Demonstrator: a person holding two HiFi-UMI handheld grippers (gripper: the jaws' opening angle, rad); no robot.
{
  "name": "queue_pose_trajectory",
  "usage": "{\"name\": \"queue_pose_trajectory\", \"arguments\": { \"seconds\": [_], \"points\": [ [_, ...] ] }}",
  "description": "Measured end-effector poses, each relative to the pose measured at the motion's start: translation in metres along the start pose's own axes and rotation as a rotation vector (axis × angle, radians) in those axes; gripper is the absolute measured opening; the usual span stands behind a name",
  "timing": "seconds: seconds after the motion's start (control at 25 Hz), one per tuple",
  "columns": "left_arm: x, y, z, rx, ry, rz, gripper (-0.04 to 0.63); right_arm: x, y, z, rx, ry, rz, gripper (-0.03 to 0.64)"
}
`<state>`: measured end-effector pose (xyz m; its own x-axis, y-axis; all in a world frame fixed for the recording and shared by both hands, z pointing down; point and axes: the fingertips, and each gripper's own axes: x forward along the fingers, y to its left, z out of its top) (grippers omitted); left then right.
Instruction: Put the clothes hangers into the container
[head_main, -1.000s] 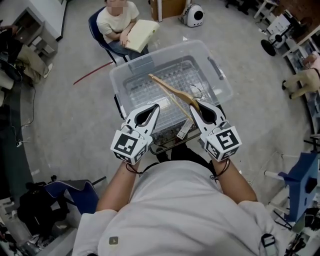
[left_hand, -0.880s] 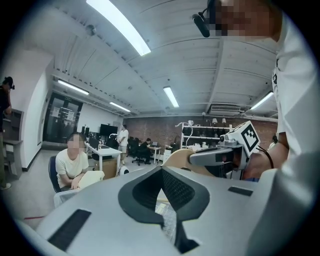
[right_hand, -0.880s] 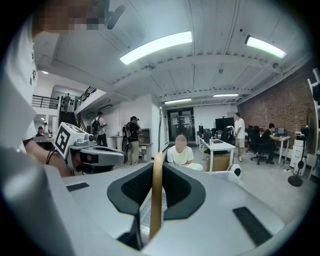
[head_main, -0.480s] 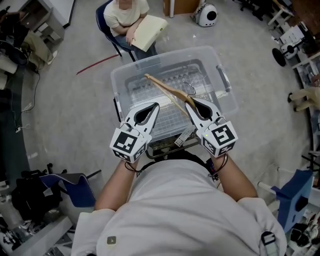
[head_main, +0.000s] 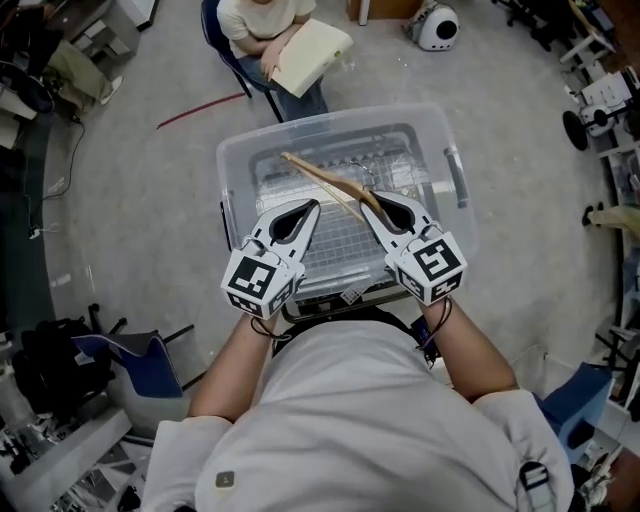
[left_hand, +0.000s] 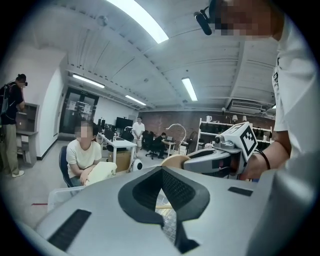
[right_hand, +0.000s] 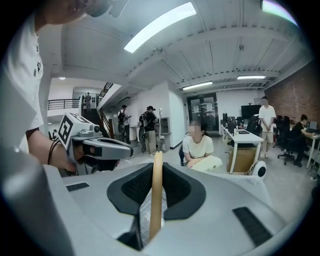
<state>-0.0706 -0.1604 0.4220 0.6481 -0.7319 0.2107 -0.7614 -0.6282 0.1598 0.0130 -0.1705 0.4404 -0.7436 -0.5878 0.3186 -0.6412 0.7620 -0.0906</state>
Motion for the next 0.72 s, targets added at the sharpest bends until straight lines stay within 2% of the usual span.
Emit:
{"name": "queue_pose_trajectory", "arguments": {
  "seconds": [0.32, 0.72],
  "points": [
    [0.029, 0.017, -0.027, -0.046, 0.052, 0.043, 0.016, 0.035, -0.023, -0.034, 0.038, 0.063, 0.092, 0.066],
    [0.042, 0.036, -0.075, -0.116, 0.128, 0.08, 0.017, 0.073, -0.026, -0.093, 0.07, 0.157, 0.18, 0.066]
  ]
}}
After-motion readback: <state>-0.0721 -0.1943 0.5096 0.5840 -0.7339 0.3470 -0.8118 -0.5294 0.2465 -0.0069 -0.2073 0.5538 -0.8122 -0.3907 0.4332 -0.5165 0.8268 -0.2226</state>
